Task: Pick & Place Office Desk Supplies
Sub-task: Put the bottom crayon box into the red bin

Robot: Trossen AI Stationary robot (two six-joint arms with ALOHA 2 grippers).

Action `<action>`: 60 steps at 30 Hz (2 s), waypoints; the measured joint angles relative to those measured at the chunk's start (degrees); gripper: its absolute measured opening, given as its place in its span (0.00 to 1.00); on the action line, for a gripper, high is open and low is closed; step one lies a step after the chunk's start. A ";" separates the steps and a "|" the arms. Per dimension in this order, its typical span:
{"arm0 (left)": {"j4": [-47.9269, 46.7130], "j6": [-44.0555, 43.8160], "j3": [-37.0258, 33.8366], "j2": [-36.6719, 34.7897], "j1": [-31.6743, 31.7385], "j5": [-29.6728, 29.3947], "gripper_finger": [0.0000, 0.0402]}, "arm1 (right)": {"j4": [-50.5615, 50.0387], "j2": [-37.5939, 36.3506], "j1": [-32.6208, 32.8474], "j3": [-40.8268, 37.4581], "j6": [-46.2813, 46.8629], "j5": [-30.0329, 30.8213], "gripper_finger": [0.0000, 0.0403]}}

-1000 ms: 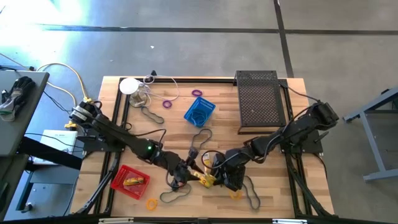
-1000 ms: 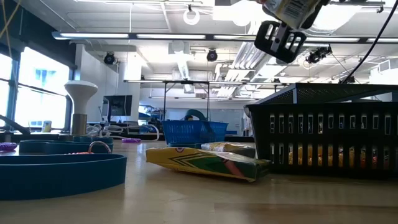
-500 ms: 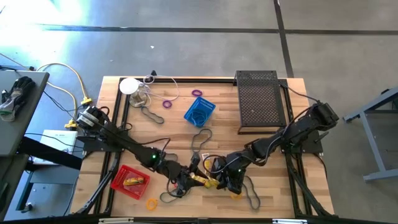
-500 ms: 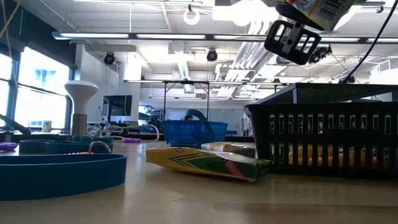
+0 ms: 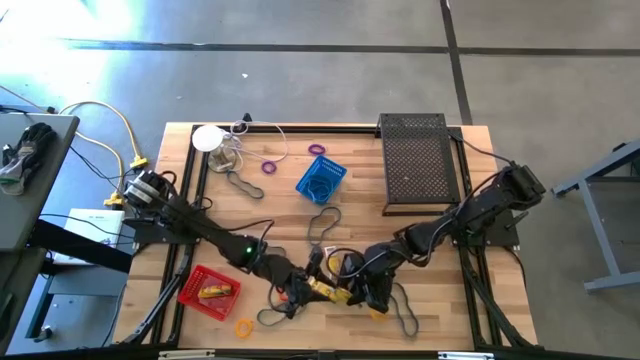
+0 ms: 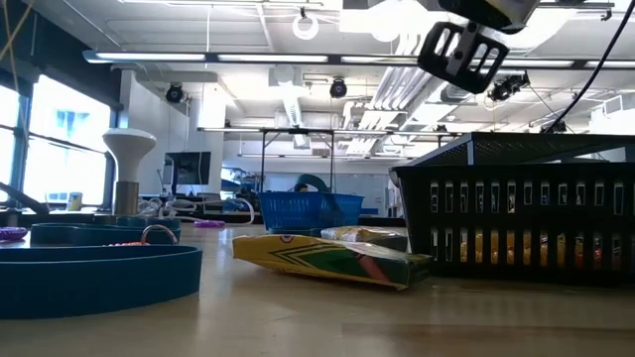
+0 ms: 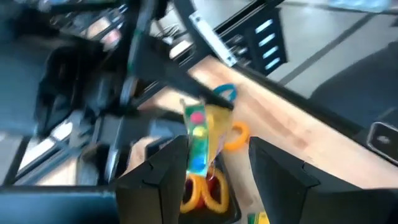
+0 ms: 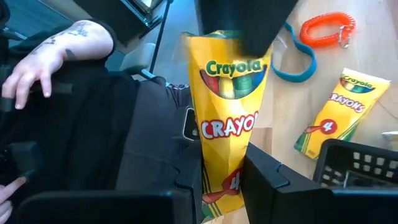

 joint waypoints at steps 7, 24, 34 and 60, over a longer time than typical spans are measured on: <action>1.20 -0.75 0.00 0.00 2.36 3.25 0.41 | -0.09 0.02 -1.88 0.00 -0.15 -1.08 0.17; -0.57 -0.01 0.00 0.00 4.81 9.71 0.41 | 0.25 0.09 -3.06 -0.04 -0.15 -3.94 0.17; -0.62 2.51 0.00 0.00 4.83 9.52 0.41 | 0.22 0.09 -3.43 -0.04 -0.15 -3.99 0.17; -2.71 4.46 0.00 -0.11 5.66 8.99 0.14 | -0.19 0.09 -3.49 -0.09 -3.67 4.80 0.42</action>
